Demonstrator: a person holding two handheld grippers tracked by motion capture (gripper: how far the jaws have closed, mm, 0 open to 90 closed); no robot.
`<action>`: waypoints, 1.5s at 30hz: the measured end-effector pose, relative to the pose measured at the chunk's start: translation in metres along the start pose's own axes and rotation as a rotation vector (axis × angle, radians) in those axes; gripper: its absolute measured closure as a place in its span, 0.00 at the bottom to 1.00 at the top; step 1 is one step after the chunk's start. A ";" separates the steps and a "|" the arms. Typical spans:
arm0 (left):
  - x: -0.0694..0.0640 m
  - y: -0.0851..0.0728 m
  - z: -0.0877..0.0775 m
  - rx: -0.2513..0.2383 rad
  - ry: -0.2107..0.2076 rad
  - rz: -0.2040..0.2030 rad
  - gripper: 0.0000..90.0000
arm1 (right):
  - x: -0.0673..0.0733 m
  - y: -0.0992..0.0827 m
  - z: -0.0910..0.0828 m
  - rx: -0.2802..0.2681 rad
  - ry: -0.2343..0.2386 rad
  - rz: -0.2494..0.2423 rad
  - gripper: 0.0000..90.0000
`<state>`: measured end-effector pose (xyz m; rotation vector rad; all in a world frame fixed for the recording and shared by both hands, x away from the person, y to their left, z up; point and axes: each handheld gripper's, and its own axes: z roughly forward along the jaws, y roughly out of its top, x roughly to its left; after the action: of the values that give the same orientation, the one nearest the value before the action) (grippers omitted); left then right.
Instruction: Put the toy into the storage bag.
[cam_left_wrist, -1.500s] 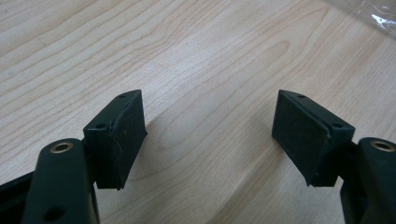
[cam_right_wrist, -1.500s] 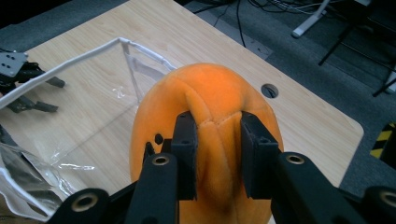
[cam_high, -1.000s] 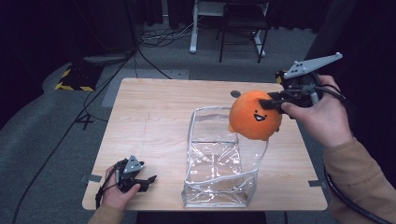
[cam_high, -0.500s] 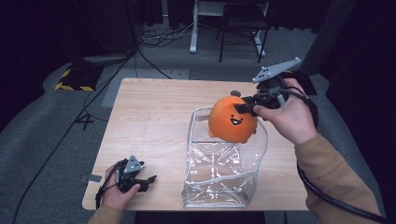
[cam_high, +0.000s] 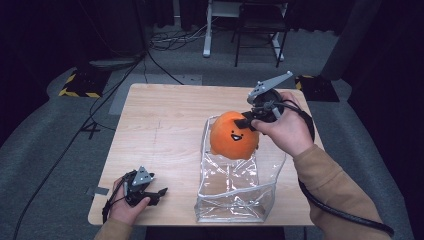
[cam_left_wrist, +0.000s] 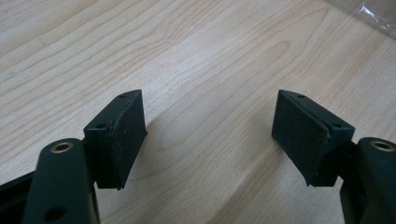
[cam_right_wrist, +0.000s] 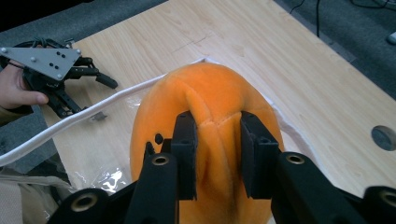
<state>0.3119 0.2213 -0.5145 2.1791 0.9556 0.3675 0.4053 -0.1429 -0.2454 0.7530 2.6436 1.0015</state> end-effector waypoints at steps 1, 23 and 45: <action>0.000 0.000 0.000 0.000 0.000 0.000 0.29 | -0.001 -0.002 0.009 0.010 0.006 0.001 0.78; 0.000 0.000 0.000 0.000 0.000 0.000 0.29 | 0.004 -0.016 0.056 0.104 0.037 0.001 0.78; 0.000 0.000 0.000 0.001 -0.001 0.000 0.29 | 0.012 -0.029 0.099 0.193 0.075 -0.028 0.75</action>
<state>0.3119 0.2213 -0.5144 2.1800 0.9553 0.3667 0.4200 -0.1004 -0.3386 0.7282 2.8378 0.7901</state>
